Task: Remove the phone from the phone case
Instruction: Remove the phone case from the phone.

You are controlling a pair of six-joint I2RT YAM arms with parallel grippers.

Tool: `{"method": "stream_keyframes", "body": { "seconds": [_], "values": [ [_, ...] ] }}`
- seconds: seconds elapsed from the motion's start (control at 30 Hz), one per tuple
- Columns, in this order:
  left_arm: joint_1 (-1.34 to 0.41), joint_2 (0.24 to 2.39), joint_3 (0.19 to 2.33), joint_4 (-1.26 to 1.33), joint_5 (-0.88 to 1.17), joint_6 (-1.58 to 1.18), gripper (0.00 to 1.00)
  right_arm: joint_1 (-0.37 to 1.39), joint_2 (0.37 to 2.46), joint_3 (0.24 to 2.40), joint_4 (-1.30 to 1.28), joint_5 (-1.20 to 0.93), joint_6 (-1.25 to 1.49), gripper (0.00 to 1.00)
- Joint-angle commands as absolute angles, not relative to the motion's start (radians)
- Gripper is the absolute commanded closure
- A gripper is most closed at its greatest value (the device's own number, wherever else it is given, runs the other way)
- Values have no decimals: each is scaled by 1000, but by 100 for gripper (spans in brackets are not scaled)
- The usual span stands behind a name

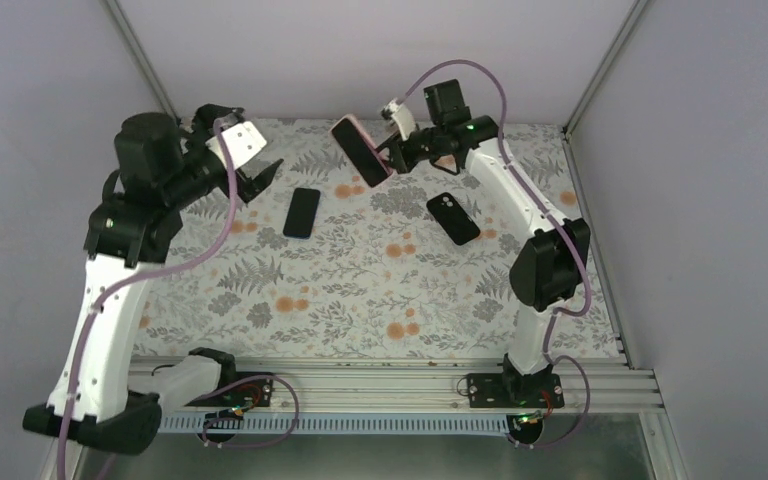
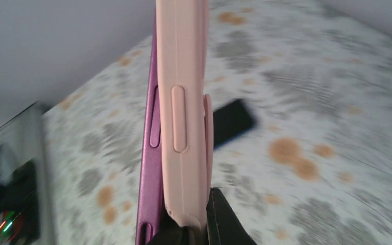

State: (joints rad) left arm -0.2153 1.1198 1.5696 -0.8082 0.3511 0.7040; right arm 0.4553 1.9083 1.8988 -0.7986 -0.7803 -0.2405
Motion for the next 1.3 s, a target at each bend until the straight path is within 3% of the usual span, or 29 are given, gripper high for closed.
{"method": "stream_keyframes", "body": {
  "seconds": [0.0, 0.13, 0.33, 0.83, 1.27],
  "values": [
    [-242, 1061, 1382, -371, 113, 576, 1, 481, 1891, 1940, -619, -485, 89, 96],
    [-377, 1139, 1288, -189, -146, 562, 4, 506, 1890, 1931, -509, -443, 224, 97],
    [-531, 1290, 1307, -108, -189, 576, 5, 597, 1907, 2004, -443, -249, 273, 97],
    [-544, 1398, 1300, -53, -74, 525, 8, 641, 1936, 2107, -420, -170, 274, 97],
    [-532, 1449, 1307, 33, -206, 506, 14, 643, 1927, 2095, -413, -198, 287, 97]
  ]
}}
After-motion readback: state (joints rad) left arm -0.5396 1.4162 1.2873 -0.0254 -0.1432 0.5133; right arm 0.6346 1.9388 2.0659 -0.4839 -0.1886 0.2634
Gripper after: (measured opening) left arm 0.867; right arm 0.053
